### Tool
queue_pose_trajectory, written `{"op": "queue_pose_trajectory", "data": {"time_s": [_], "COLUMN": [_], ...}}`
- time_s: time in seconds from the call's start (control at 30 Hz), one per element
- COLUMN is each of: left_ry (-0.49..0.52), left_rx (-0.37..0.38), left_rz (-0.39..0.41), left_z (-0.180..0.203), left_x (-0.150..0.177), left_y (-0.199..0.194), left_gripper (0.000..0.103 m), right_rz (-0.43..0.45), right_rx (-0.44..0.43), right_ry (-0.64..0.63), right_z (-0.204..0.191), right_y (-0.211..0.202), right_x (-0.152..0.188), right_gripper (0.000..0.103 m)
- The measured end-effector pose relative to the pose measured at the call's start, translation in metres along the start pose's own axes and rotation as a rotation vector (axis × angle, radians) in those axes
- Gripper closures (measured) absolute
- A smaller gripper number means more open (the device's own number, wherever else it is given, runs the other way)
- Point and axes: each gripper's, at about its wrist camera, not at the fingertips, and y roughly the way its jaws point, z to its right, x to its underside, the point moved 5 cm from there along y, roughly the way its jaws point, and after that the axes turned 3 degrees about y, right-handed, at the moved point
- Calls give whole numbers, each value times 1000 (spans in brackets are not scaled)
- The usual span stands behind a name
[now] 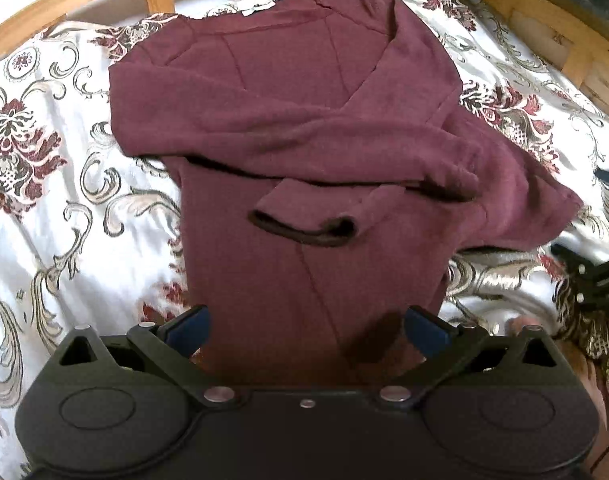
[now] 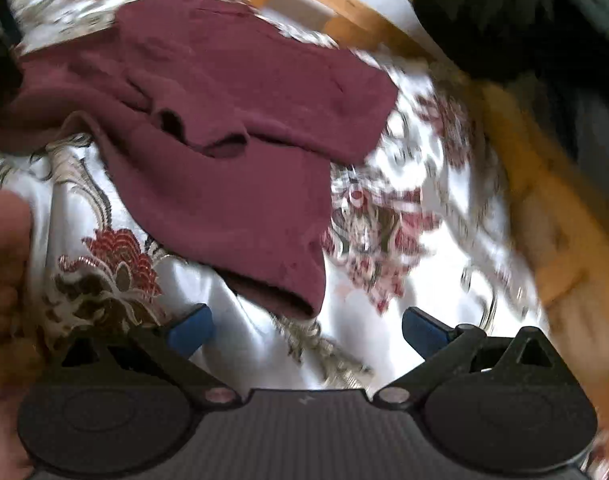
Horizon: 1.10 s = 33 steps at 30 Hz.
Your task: Fold small clothes
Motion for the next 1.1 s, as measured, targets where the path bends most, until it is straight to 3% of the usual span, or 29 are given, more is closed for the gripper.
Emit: {"op": "queue_pose_trajectory", "data": {"time_s": [0.27, 0.33, 0.37, 0.43, 0.47, 0.57, 0.73, 0.87, 1.1], "left_ry": [66, 72, 76, 91, 101, 149, 247, 324, 418], "left_rx": [-2, 7, 12, 31, 42, 67, 62, 34, -19], "left_rz": [-20, -22, -19, -4, 8, 44, 114, 151, 132], "left_z": [11, 12, 13, 15, 18, 29, 49, 64, 80], "left_x": [6, 7, 7, 7, 7, 6, 5, 3, 7], "left_y": [6, 7, 7, 5, 4, 0, -1, 4, 18], "left_gripper": [1, 1, 1, 1, 1, 1, 1, 1, 1], "right_rz": [108, 124, 123, 114, 104, 134, 196, 186, 131], "right_rx": [73, 49, 21, -34, -59, -108, -260, -397, -518], "right_ry": [-215, -231, -217, -159, -124, -22, 171, 392, 583], "right_z": [-24, -28, -28, -26, -24, -9, 27, 67, 115], "right_y": [12, 15, 15, 15, 15, 5, -18, -14, 4], "right_x": [-20, -22, -23, -22, -22, -29, -65, -99, -139], "right_gripper": [1, 10, 23, 59, 87, 94, 94, 94, 94]}}
